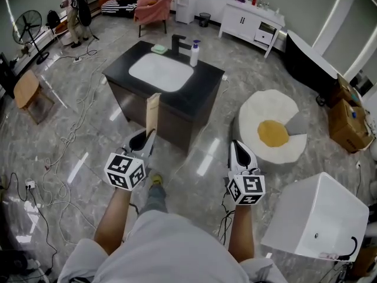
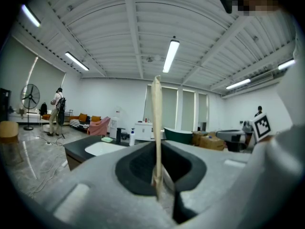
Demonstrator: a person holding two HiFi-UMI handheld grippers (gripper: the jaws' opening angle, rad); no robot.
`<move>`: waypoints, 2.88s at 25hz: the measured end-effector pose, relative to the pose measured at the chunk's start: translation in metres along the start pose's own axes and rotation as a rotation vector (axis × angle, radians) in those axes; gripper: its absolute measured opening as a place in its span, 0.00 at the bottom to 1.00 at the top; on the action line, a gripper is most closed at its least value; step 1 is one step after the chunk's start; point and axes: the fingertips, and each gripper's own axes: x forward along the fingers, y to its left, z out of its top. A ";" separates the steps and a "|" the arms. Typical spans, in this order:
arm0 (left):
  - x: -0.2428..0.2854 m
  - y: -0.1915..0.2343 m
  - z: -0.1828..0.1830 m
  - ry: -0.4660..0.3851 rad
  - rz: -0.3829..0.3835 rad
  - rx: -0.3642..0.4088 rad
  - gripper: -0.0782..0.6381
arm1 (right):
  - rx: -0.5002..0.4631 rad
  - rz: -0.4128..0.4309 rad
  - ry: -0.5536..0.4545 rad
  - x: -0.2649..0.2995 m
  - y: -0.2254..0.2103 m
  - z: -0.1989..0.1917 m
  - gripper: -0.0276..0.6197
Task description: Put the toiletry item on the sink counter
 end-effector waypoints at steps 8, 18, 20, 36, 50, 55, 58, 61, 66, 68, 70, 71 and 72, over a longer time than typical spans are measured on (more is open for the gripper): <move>0.060 0.079 -0.002 0.016 -0.026 -0.021 0.14 | -0.012 -0.038 0.002 0.100 0.000 0.000 0.05; 0.154 0.195 0.012 0.049 -0.078 -0.061 0.14 | -0.028 -0.097 0.015 0.236 -0.004 0.017 0.05; 0.175 0.215 0.015 0.057 -0.101 -0.064 0.14 | -0.024 -0.117 0.014 0.261 -0.007 0.021 0.05; 0.303 0.250 0.013 0.165 -0.333 -0.084 0.14 | 0.008 -0.295 0.030 0.338 -0.055 0.031 0.05; 0.414 0.215 -0.012 0.279 -0.368 -0.103 0.14 | 0.044 -0.285 0.029 0.391 -0.159 0.019 0.05; 0.466 0.204 -0.029 0.323 -0.366 -0.113 0.15 | 0.064 -0.272 0.036 0.420 -0.203 0.007 0.05; 0.495 0.198 -0.045 0.373 -0.372 -0.124 0.15 | 0.075 -0.265 0.048 0.433 -0.224 -0.003 0.05; 0.521 0.189 -0.065 0.425 -0.381 -0.144 0.15 | 0.083 -0.279 0.050 0.436 -0.246 -0.010 0.05; 0.559 0.178 -0.111 0.520 -0.374 -0.180 0.15 | 0.112 -0.289 0.072 0.446 -0.282 -0.030 0.05; 0.571 0.175 -0.129 0.556 -0.367 -0.189 0.15 | 0.117 -0.281 0.082 0.452 -0.292 -0.038 0.05; 0.578 0.171 -0.147 0.596 -0.362 -0.199 0.15 | 0.123 -0.272 0.094 0.457 -0.300 -0.047 0.05; 0.581 0.170 -0.155 0.617 -0.360 -0.204 0.15 | 0.127 -0.267 0.101 0.460 -0.304 -0.051 0.05; 0.585 0.169 -0.164 0.637 -0.358 -0.208 0.15 | 0.131 -0.263 0.108 0.462 -0.307 -0.055 0.05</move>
